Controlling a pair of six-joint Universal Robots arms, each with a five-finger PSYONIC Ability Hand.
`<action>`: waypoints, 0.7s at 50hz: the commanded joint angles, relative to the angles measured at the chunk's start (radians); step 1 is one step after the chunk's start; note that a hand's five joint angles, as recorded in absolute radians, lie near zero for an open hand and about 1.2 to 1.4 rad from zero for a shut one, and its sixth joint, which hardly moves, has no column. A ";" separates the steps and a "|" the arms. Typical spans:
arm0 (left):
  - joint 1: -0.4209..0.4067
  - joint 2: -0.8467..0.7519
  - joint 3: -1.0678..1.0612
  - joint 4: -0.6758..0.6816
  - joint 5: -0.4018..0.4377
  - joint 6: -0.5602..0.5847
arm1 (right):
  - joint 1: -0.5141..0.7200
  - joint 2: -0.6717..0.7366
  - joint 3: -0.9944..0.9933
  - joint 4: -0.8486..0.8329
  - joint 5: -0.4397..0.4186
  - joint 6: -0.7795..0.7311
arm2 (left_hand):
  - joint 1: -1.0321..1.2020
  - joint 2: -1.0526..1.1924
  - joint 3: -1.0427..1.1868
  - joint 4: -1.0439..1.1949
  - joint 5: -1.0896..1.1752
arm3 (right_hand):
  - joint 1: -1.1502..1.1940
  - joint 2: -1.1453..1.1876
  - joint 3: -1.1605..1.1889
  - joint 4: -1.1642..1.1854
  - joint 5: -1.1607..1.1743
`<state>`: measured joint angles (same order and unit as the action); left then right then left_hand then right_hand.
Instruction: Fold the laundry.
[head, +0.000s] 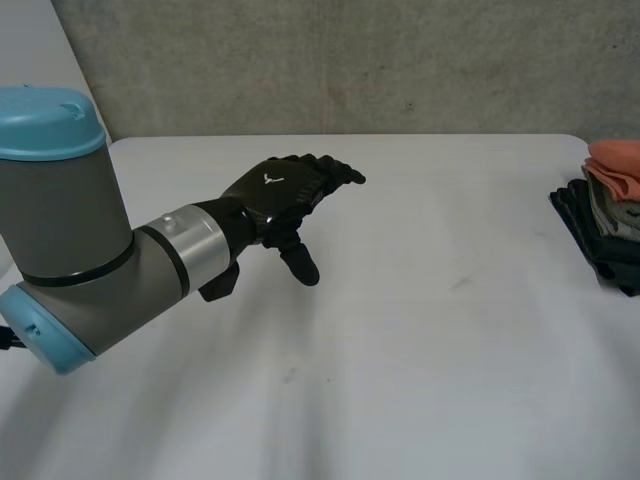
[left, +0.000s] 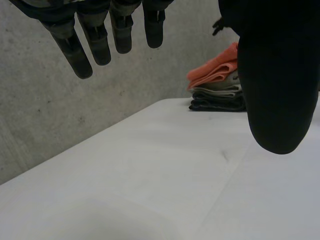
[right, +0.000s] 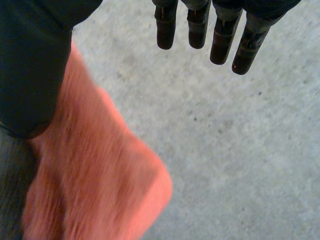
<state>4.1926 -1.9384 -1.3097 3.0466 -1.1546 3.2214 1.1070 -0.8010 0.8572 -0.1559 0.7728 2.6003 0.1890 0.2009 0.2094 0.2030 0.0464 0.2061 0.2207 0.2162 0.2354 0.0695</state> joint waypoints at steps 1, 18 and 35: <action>0.004 0.027 0.004 0.000 -0.004 0.000 | 0.094 -0.142 0.020 0.070 0.071 0.133 | 0.004 -0.008 -0.016 -0.010 -0.028 | -0.032 -0.046 -0.042 -0.061 -0.070; 0.095 0.226 -0.011 0.070 -0.270 -0.040 | 0.574 -0.510 0.333 0.079 0.559 0.405 | -0.008 -0.020 -0.028 -0.022 -0.040 | -0.032 -0.046 -0.042 -0.061 -0.070; 0.173 0.245 -0.114 0.086 -0.384 -0.043 | 0.818 -0.529 0.471 0.064 0.832 0.383 | -0.015 -0.026 -0.035 -0.028 -0.046 | -0.032 -0.046 -0.042 -0.061 -0.070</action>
<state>4.3640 -1.6902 -1.3863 3.1329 -1.5445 3.1831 1.9215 -1.3342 1.2916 -0.0770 1.5865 2.9914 0.1890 0.2009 0.2094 0.2029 0.0464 0.2061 0.2207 0.2162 0.2354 0.0693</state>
